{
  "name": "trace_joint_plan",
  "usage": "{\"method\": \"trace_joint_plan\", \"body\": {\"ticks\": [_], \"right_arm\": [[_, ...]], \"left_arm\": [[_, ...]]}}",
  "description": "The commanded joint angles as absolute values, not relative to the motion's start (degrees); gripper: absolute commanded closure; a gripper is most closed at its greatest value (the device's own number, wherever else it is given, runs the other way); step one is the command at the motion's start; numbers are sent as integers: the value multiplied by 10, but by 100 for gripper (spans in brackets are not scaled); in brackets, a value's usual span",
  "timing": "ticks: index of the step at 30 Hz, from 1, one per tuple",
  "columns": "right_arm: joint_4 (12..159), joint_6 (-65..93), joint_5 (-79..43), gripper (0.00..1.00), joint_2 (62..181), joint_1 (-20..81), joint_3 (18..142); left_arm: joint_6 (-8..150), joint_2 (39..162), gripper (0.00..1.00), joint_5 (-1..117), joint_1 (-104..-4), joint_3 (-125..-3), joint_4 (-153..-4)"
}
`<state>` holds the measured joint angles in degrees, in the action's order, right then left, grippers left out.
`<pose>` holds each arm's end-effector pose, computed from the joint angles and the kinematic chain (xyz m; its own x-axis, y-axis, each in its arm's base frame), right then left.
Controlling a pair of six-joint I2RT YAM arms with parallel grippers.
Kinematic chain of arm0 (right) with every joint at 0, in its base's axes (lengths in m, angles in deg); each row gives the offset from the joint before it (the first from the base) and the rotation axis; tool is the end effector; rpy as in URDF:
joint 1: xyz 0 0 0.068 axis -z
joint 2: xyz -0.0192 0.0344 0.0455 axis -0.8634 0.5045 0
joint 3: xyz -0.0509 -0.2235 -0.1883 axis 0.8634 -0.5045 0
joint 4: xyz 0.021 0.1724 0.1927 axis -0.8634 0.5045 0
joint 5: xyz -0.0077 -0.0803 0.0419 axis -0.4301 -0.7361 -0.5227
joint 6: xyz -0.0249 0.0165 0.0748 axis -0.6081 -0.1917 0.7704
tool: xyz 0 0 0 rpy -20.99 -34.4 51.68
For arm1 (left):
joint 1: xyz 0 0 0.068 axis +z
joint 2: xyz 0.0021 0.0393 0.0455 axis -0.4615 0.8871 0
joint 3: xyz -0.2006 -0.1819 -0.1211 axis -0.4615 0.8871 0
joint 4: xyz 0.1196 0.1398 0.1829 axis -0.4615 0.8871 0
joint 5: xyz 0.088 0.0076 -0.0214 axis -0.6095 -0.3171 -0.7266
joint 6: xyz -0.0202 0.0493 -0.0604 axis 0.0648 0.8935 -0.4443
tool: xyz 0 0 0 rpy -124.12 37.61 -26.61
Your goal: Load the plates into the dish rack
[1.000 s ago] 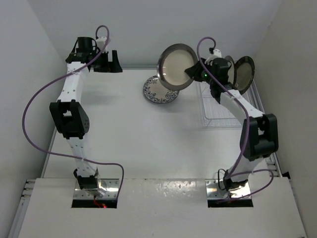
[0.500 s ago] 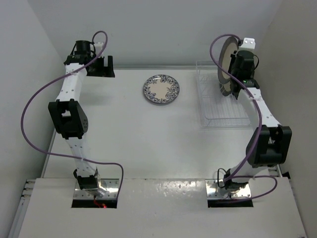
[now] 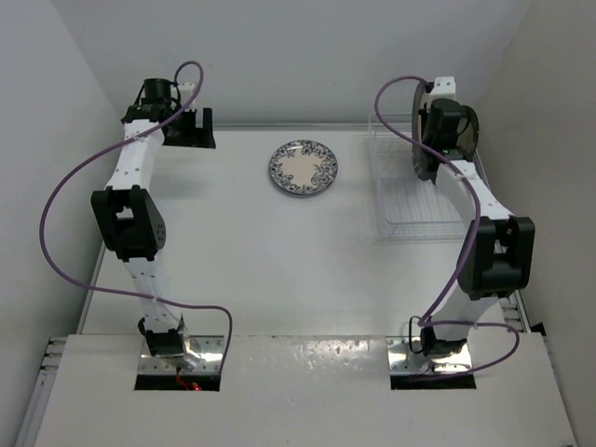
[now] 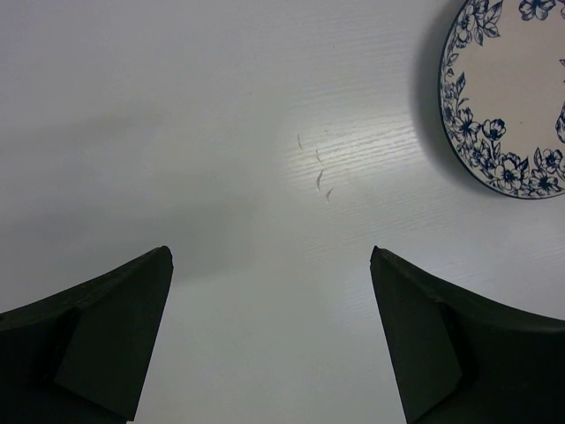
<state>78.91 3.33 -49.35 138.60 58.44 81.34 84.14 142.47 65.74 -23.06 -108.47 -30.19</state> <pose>0.4414 -0.0185 0.3346 -0.2783 -0.0697 -0.9580 0.3546 0.9194 -0.1700 0.4933 0.0189 0.3219 -0.7289 -0.0349 -0.6837 0.1291 0.9738 -0.1874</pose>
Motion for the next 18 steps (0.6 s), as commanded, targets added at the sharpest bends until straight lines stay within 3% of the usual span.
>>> {"method": "trace_joint_plan", "body": {"ticks": [1, 18], "right_arm": [[654, 29, -506, 100, 1369, 583, 834], [632, 64, -515, 100, 1420, 550, 782]], "left_arm": [[847, 1396, 1, 653, -234, -1083, -306], [847, 1396, 1, 659, -234, -1078, -306]]}}
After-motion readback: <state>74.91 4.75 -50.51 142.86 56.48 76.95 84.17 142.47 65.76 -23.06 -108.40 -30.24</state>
